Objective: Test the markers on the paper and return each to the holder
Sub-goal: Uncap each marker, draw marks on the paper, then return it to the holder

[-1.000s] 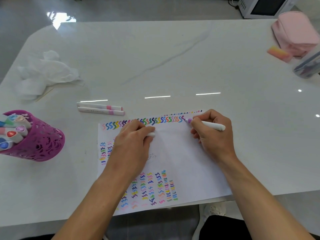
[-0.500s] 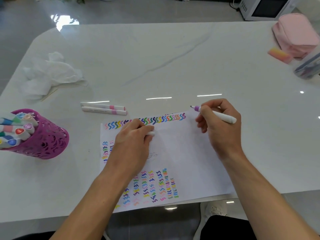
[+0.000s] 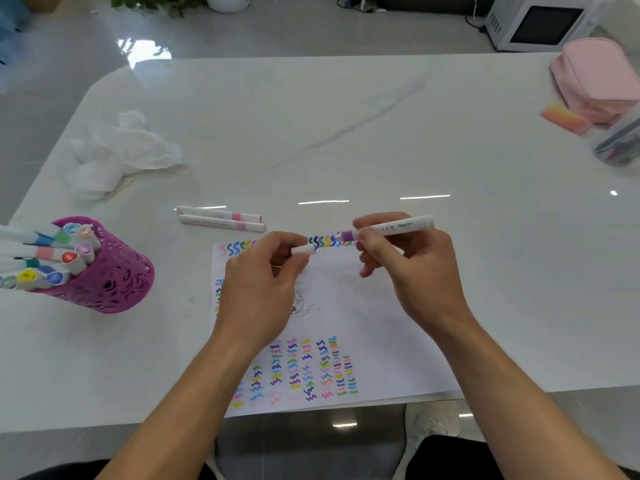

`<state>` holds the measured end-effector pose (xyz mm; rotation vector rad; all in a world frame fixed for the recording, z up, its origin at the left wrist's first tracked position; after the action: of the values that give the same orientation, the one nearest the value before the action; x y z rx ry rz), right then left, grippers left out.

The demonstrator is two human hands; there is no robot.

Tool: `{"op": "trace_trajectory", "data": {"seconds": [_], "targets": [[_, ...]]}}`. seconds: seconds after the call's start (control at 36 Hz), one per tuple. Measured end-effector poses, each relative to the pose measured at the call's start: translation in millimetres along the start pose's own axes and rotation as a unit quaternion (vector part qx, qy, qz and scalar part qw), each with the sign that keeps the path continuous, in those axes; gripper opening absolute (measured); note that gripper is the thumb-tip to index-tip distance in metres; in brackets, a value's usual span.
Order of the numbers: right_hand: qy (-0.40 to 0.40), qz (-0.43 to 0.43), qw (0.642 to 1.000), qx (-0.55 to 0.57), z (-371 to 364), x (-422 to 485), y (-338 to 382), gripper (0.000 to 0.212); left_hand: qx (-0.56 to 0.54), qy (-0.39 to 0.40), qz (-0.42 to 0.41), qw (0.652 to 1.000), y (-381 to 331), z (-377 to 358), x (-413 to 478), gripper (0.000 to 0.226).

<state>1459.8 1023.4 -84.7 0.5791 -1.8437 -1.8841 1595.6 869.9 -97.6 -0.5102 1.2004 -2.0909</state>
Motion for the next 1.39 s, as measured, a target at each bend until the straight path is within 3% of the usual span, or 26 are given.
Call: {"op": "trace_trajectory", "data": {"seconds": [0.08,0.19,0.39,0.67,1.08,1.39], "targets": [[0.020,-0.012,0.999,0.037,-10,-2,0,0.014,-0.089,0.025,0.017,0.996,0,-5,-1,0.016],[0.029,0.008,0.998,0.060,-18,-2,8,0.003,-0.113,0.033,0.002,0.993,-3,-5,-2,0.015],[0.026,0.013,0.997,0.066,-28,1,11,0.004,-0.140,0.031,-0.012,0.990,-4,-1,-2,0.017],[0.007,0.008,0.999,0.041,-23,6,9,0.004,-0.133,0.038,-0.014,0.990,-5,-1,-1,0.018],[0.072,-0.065,0.991,0.097,-34,1,-4,0.012,-0.058,0.026,-0.039,0.997,-5,-1,-9,0.022],[0.114,-0.045,0.986,0.112,-38,0,-3,0.009,-0.041,0.025,-0.053,0.997,-13,5,-8,0.025]]}}
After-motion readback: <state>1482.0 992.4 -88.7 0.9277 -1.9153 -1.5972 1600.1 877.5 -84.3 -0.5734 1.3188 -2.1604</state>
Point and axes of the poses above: each hand's wrist, its own x-axis towards the middle knuckle, its own z-axis out of the back of the hand, y = z × x, the point moved 8 cm from there along x, towards the middle knuckle, and after that the axes turned 2 degrees about -z, right-handed, at the moved point
